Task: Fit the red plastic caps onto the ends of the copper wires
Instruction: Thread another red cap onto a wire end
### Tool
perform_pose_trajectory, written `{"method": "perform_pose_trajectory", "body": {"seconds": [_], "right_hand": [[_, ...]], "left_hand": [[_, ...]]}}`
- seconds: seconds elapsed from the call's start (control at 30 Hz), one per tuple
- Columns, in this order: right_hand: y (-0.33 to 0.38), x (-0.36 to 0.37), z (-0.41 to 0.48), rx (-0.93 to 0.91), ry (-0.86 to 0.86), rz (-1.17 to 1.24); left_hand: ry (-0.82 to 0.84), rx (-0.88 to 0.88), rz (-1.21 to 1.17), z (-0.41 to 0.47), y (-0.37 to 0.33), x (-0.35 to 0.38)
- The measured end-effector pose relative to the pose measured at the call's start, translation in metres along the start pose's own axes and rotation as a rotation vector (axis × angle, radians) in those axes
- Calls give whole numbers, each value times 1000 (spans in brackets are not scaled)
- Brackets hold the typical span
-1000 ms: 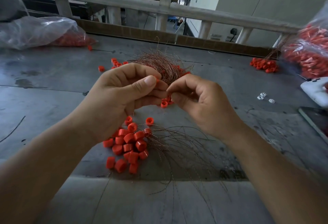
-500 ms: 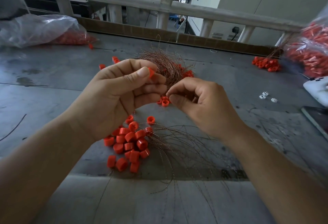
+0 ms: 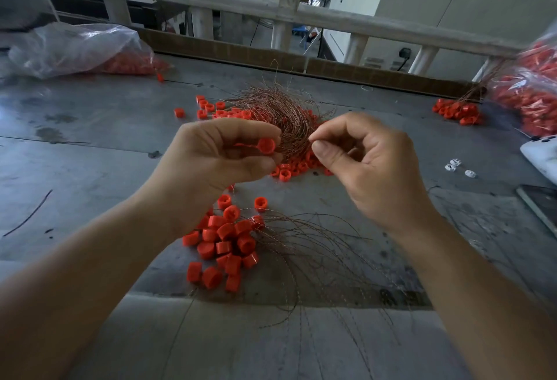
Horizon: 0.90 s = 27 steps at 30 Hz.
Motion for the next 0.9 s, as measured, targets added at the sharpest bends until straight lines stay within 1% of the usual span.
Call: {"method": "perform_pose_trajectory", "body": {"seconds": [0.03,0.23,0.37,0.6,0.7,0.9], "right_hand": [[1,0,0,0,-3,6],[8,2,-3,-9,9,44],[7,2,-3,-4,10,25],[8,2,-3,-12,3,-4],[8,2,-4,-9,1,-2],[8,4,-5,-18,5,-16]], "left_hand": [[3,17,29,-1,0,1],[7,44,36,-3,-3,1],[15,42,46,-3,-2,3],[93,-22,-5,-5,-1,5],[103,-18,-19,-6,-2,6],[178,-4,-36,-9,-2,9]]}}
Point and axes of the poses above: each hand's wrist, its own z-axis towards the middle knuckle, its own x-axis out of the palm, y = z × x, the point moved 5 cm from there along z, towards the middle knuckle, and after that the axes turned 13 degrees about -y, right-handed, at the moved point
